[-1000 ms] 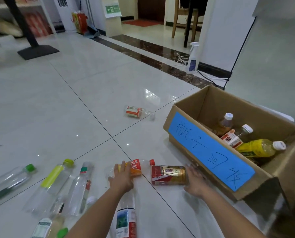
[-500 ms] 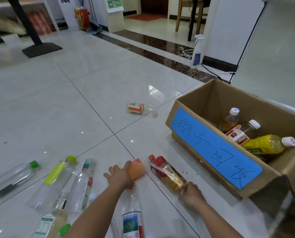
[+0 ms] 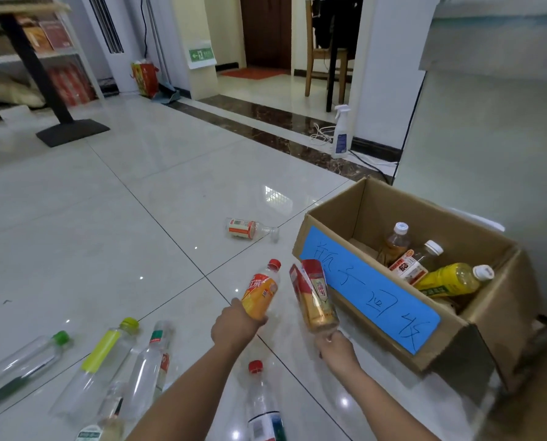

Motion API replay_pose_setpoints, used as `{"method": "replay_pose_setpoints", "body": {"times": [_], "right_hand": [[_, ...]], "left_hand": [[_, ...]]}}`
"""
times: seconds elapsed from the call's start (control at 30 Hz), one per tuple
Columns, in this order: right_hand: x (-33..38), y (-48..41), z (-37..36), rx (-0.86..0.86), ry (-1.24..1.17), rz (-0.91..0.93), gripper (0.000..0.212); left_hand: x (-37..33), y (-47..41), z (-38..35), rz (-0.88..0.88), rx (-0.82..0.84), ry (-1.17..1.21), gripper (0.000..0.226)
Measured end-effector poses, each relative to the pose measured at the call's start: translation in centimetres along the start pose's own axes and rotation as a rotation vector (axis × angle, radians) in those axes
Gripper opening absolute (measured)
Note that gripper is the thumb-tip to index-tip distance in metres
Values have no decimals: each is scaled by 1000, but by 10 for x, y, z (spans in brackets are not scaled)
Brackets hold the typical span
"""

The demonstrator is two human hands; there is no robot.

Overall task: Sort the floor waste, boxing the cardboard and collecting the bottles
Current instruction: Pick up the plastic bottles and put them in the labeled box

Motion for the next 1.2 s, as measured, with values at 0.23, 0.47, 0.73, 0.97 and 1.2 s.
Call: {"method": "replay_pose_setpoints", "body": {"times": [0.23, 0.47, 0.73, 0.97, 1.2], "right_hand": [[79, 22, 92, -332, -334, -23, 14], [75, 38, 159, -82, -312, -223, 67], [13, 44, 134, -143, -275, -217, 40], [-20, 54, 69, 20, -67, -191, 25], [-41, 65, -29, 212, 331, -55, 28]], "left_hand": [[-154, 33, 57, -245, -69, 98, 68], [-256, 63, 21, -400, 172, 140, 111], [-192, 74, -21, -518, 202, 197, 86], [-81, 55, -25, -348, 195, -87, 79], [34, 64, -55, -439, 273, -631, 72]]}}
Point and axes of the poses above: each hand's wrist, its own y-axis away from the middle knuckle, its own z-axis out of the back of the hand, x = y × z, the point moved 7 cm from there along -y, towards the middle knuckle
